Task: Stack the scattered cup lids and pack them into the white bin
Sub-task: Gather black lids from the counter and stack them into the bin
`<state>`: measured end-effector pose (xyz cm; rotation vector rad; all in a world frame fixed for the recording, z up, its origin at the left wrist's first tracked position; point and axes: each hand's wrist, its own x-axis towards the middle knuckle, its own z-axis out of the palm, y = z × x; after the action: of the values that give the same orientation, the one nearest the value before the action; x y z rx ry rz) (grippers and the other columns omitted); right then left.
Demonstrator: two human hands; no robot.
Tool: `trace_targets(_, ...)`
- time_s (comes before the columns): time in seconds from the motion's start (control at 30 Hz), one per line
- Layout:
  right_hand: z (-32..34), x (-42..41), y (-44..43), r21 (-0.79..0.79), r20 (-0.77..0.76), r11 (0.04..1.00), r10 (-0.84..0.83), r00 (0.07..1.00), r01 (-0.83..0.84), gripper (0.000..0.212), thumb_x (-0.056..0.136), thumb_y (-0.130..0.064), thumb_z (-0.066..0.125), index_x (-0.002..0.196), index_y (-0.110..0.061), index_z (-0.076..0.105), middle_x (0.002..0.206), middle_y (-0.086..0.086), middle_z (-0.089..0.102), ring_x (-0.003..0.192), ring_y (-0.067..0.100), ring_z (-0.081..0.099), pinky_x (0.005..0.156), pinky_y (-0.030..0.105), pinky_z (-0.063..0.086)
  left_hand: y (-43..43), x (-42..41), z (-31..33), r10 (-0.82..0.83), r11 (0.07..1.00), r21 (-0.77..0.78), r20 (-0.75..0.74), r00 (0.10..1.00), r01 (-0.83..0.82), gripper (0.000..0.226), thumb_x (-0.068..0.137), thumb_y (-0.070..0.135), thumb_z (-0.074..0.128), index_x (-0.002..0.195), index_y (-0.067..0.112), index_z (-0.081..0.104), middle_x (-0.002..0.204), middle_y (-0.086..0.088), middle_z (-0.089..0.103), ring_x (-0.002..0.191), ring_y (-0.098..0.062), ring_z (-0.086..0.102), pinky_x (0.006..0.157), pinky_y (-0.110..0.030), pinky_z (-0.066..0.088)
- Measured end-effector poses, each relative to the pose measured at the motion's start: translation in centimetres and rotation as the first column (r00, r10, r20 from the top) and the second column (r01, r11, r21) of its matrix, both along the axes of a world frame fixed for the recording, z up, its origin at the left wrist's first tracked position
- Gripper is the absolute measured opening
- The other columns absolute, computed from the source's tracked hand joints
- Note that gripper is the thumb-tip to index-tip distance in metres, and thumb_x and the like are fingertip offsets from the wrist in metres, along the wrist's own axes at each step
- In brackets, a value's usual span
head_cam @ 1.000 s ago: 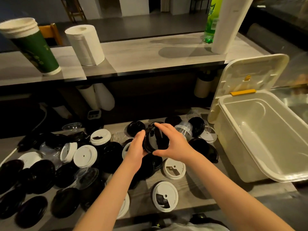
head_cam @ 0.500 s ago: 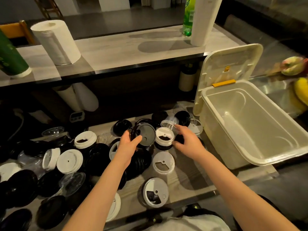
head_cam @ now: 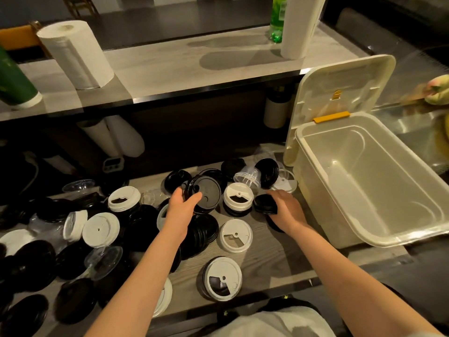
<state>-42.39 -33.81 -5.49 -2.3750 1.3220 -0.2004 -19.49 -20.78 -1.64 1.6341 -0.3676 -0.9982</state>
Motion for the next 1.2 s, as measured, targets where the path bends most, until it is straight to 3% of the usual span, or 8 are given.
trace_targets(0.2,2.3,0.7,1.1,0.290,0.356,0.947,-0.243,0.903,0.141,0.032,0.091,-0.004,0.055,0.122,-0.010,0.059,0.115,0.010,0.061,0.107,0.023,0.056,0.085,0.021,0.037,-1.2,-2.2,1.0,0.017,0.999,-0.049,-0.053,0.998,-0.019,0.087,0.079,0.030,0.069,0.149,0.016,0.020,0.150,-0.005,0.035,0.135,-0.025,0.037,0.110,-0.049,0.034)
trace_targets(0.47,8.6,1.5,1.7,0.070,0.538,0.985,-0.172,0.826,0.159,0.015,0.088,-0.006,0.060,0.099,-0.010,0.069,0.092,0.000,0.066,0.085,0.010,0.057,0.075,0.017,0.044,-2.9,-4.0,2.9,-0.003,0.996,-0.094,-0.002,1.000,0.002,0.084,0.072,0.043,0.068,0.143,0.017,0.033,0.144,-0.006,0.044,0.132,-0.023,0.042,0.108,-0.049,0.036)
trace_targets(0.6,13.1,-0.8,-0.4,0.067,0.664,0.979,-0.189,0.724,0.194,0.014,0.083,-0.001,0.065,0.088,-0.015,0.066,0.080,-0.004,0.062,0.073,0.003,0.056,0.064,0.011,0.044,-5.2,-5.7,5.4,-0.024,0.979,-0.201,-0.025,0.999,0.018,0.072,0.083,0.028,0.066,0.144,0.011,0.031,0.135,-0.003,0.051,0.128,-0.020,0.046,0.109,-0.046,0.036)
trace_targets(0.73,15.6,-4.7,-3.7,0.034,0.699,0.970,-0.196,0.687,0.242,0.017,0.081,0.000,0.068,0.084,-0.016,0.062,0.077,-0.006,0.060,0.073,0.009,0.056,0.066,0.009,0.044,-7.9,-9.0,7.7,-0.070,0.963,-0.263,-0.005,0.998,0.066,0.061,0.092,0.013,0.057,0.145,0.007,0.026,0.104,0.016,0.054,0.113,-0.013,0.050,0.107,-0.042,0.038)
trace_targets(0.8,15.6,-7.0,-5.6,0.024,0.633,0.971,-0.198,0.748,0.237,0.019,0.080,0.001,0.067,0.081,-0.017,0.059,0.074,-0.011,0.057,0.072,0.005,0.054,0.066,0.007,0.041,-9.2,-10.6,8.6,-0.088,0.960,-0.268,-0.009,0.996,0.083,0.065,0.092,0.015,0.058,0.147,0.010,0.023,0.121,0.008,0.055,0.118,-0.014,0.050,0.108,-0.040,0.037)
trace_targets(0.9,14.0,-10.5,-8.5,0.051,0.429,0.975,-0.217,0.877,0.216,0.018,0.078,0.001,0.064,0.081,-0.016,0.059,0.075,-0.001,0.061,0.074,0.014,0.056,0.067,0.020,0.041,-10.8,-12.9,9.3,-0.104,0.956,-0.279,-0.040,0.994,0.089,0.053,0.094,0.012,0.054,0.142,0.011,0.032,0.099,0.017,0.054,0.092,0.000,0.054,0.096,-0.031,0.042)
trace_targets(1.0,11.9,-13.4,-11.2,0.087,0.189,0.982,-0.184,0.965,0.170,0.016,0.079,-0.003,0.060,0.083,-0.019,0.060,0.085,0.004,0.063,0.085,0.024,0.059,0.069,0.029,0.042,-12.0,-14.8,9.4,-0.137,0.956,-0.267,-0.050,0.989,0.119,0.027,0.094,0.012,0.053,0.114,0.029,0.048,0.099,0.016,0.058,0.092,0.001,0.056,0.081,-0.024,0.049)
trace_targets(1.2,8.9,-14.3,-14.9,-0.131,-0.347,0.991,-0.010,0.938,-0.037,0.020,0.088,-0.014,0.050,0.104,-0.020,0.059,0.104,0.007,0.063,0.099,0.028,0.057,0.069,0.029,0.043,-13.6,-17.5,9.6,-0.095,0.963,-0.255,-0.017,0.995,0.087,0.022,0.094,0.012,0.053,0.107,0.029,0.053,0.109,0.006,0.063,0.099,-0.006,0.061,0.081,-0.023,0.051)
